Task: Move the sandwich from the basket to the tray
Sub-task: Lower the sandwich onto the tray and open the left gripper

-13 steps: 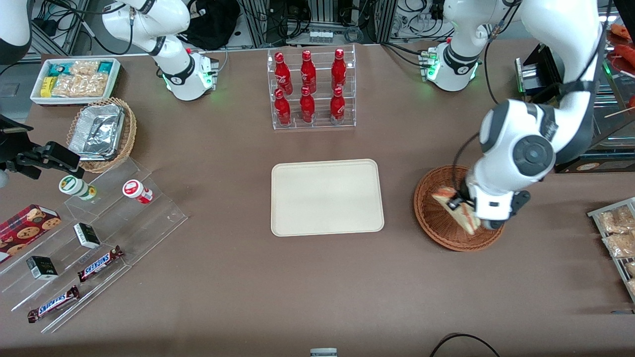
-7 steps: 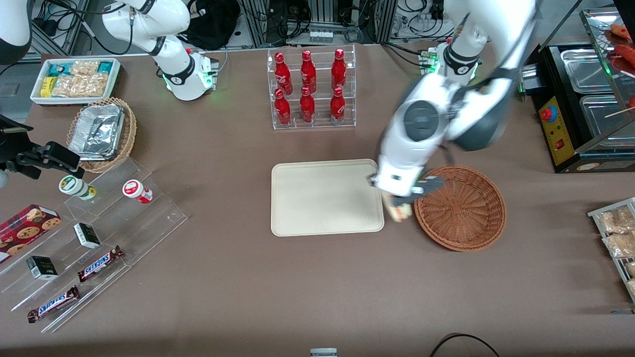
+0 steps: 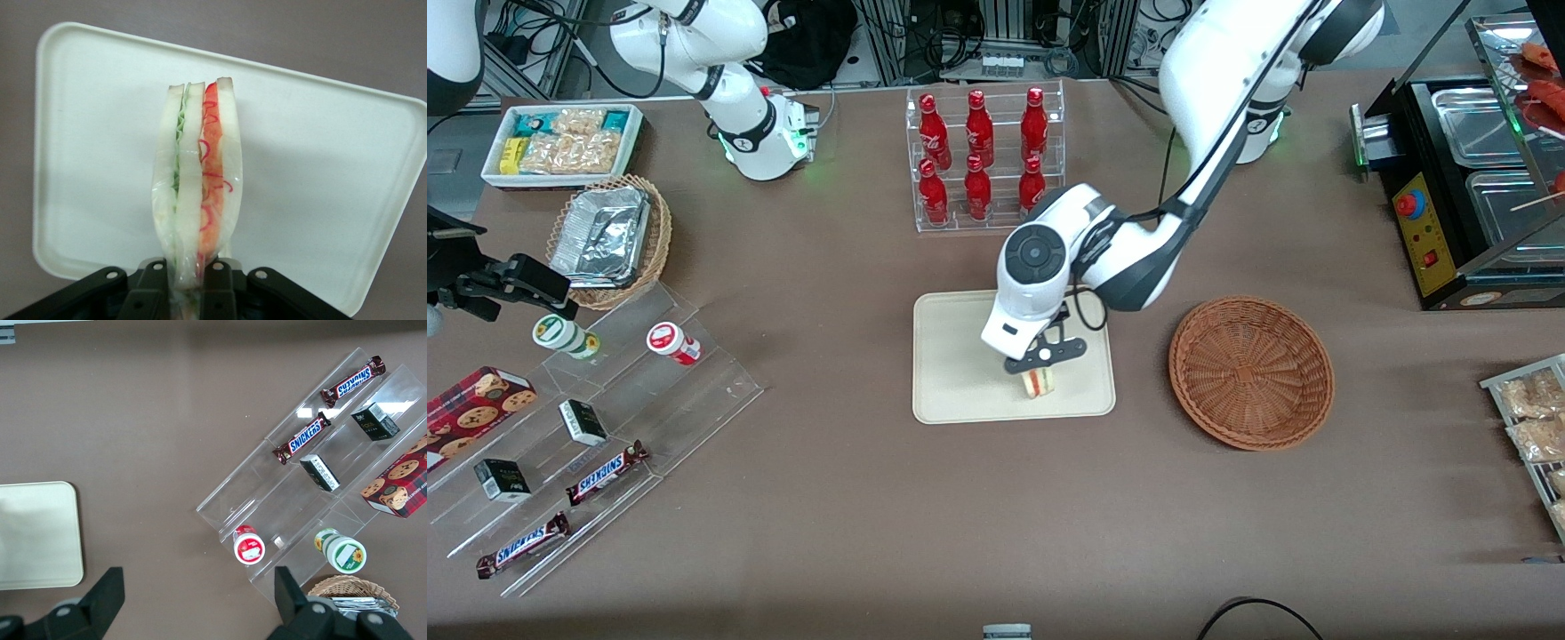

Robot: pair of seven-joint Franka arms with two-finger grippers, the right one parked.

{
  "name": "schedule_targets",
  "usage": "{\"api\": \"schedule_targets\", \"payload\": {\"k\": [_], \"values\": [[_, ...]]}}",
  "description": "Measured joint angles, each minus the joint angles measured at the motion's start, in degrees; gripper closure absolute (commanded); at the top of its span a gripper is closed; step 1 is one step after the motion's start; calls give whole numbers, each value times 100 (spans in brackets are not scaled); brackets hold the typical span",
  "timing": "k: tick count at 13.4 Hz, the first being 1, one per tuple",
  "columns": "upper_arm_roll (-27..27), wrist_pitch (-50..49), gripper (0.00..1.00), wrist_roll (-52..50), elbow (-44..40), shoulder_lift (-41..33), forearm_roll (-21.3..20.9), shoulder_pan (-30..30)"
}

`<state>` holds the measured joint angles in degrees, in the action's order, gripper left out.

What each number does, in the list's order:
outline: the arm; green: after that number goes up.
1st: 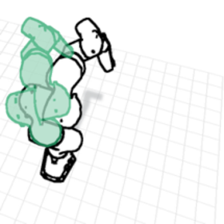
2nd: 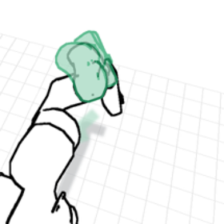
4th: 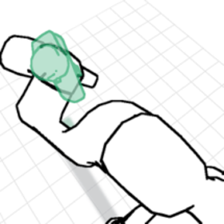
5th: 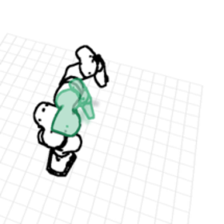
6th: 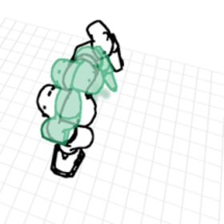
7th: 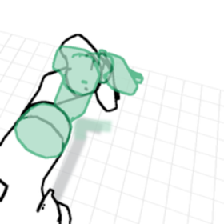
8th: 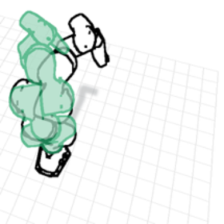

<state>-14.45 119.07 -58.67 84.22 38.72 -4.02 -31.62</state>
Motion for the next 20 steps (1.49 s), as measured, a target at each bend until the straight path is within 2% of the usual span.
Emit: {"api": "schedule_targets", "payload": {"k": [5, 7, 8, 9, 10, 15, 20], "values": [[-1, 82, 89, 221, -42, 278, -70, -191], [-1, 219, 79, 261, -43, 393, -117, -266], [-1, 277, 68, 265, -43, 452, -199, -321], [-1, 296, 21, 265, -43, 500, -296, -364], [-1, 302, 0, 265, -48, 515, -339, -384], [16, 293, 0, 165, -229, 431, -367, -383], [112, -722, 0, -538, -373, -670, -368, -271]]}}
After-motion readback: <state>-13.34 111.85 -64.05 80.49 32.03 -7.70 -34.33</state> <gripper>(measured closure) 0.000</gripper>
